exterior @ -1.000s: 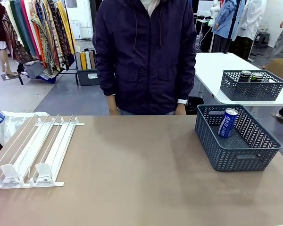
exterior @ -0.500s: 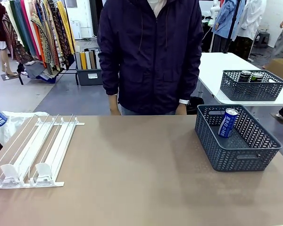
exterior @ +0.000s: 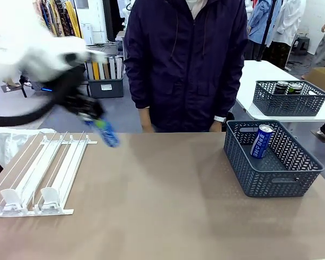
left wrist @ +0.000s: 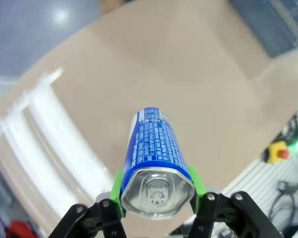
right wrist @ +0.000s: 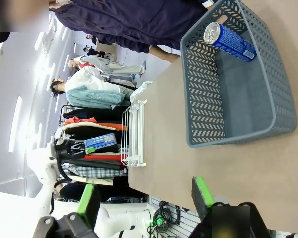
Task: Retrieve and store the cans from the dispenser.
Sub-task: Pick up one can from the Automatic Can Dispenser and place it in the middle of the table.
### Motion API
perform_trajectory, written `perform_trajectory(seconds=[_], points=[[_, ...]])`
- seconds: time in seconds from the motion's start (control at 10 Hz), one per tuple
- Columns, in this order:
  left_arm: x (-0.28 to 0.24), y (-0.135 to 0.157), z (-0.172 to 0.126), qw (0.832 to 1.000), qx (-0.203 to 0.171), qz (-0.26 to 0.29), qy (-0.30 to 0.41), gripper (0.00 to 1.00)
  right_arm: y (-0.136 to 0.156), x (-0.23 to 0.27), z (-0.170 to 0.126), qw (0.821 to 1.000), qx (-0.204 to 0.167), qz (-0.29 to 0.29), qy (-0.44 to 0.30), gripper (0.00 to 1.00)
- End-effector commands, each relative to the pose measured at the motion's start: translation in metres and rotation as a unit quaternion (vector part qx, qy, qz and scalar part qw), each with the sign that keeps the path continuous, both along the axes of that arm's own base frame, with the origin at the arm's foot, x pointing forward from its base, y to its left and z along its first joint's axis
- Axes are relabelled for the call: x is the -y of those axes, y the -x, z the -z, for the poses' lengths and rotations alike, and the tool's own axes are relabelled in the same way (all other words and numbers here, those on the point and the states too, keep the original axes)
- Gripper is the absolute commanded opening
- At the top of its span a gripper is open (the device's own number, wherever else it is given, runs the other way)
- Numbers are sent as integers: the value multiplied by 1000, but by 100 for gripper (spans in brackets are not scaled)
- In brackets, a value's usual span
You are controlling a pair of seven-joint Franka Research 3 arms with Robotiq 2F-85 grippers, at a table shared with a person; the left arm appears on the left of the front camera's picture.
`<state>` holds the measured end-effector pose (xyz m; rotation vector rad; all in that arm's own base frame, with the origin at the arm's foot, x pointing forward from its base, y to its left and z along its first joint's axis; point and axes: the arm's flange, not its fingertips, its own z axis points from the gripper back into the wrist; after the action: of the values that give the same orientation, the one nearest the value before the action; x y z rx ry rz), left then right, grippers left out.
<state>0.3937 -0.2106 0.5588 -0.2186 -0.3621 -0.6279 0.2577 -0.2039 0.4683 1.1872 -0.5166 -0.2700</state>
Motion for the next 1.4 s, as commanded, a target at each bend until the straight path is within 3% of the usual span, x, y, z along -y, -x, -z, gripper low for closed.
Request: perform_trajectory(seconds=[0.0, 0.2, 0.5, 0.9, 1.0, 1.1, 1.3], points=[[63, -66, 26, 995, -20, 92, -27, 0, 0, 1, -1, 1000, 11, -2, -1, 100], [126, -66, 75, 988, -42, 139, -55, 0, 0, 1, -1, 1000, 11, -2, -1, 100], [152, -59, 143, 983, -60, 136, -104, 0, 0, 1, -1, 1000, 11, -2, -1, 100], [172, -45, 161, 972, -72, 160, -156, 0, 0, 1, -1, 1000, 11, -2, -1, 100], [173, -45, 163, 971, -75, 164, -160, 45, 0, 1, -1, 1000, 11, -2, -1, 100], [174, -42, 162, 970, -75, 167, -162, 100, 0, 1, -1, 1000, 11, -2, -1, 100], [175, -44, 159, 971, -69, 164, -157, 100, 0, 1, -1, 1000, 11, -2, -1, 100]])
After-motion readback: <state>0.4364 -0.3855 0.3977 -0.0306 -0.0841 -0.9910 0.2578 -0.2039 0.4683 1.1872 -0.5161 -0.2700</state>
